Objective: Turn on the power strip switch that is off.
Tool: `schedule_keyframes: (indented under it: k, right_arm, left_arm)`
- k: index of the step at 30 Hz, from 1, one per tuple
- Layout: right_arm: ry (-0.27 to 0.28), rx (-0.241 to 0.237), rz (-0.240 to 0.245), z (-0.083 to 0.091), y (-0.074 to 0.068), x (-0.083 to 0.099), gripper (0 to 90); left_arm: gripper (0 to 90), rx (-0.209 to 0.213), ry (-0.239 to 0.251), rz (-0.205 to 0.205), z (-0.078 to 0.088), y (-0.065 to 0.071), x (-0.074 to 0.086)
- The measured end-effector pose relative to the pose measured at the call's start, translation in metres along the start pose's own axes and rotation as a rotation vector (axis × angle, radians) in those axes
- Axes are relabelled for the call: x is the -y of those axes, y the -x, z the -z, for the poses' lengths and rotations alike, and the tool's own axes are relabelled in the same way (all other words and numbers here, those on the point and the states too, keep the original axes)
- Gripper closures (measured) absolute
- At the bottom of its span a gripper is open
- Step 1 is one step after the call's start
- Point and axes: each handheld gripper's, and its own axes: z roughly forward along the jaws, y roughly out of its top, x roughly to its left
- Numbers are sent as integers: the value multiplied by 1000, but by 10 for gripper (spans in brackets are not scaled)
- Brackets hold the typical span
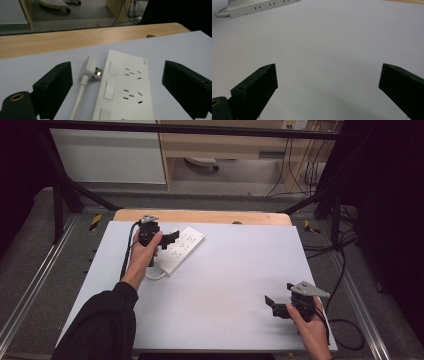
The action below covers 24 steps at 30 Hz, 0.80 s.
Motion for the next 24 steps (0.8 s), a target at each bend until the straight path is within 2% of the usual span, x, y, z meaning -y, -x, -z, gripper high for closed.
schedule_keyframes:
  k: [5,14,17,24]
  right_arm:
    - [2,1,5,0,0,0,26]
    - [2,2,5,0,0,0,26]
    - [1,1,6,0,0,0,26]
    - [-1,-1,7,0,-1,0,26]
  left_arm:
    - [94,-6,0,2,7,-2,-2]
    - [95,-9,1,-20,21,-1,-6]
    - [96,-6,-5,-35,28,-1,-5]
    - [96,4,15,-32,48,-6,-3]
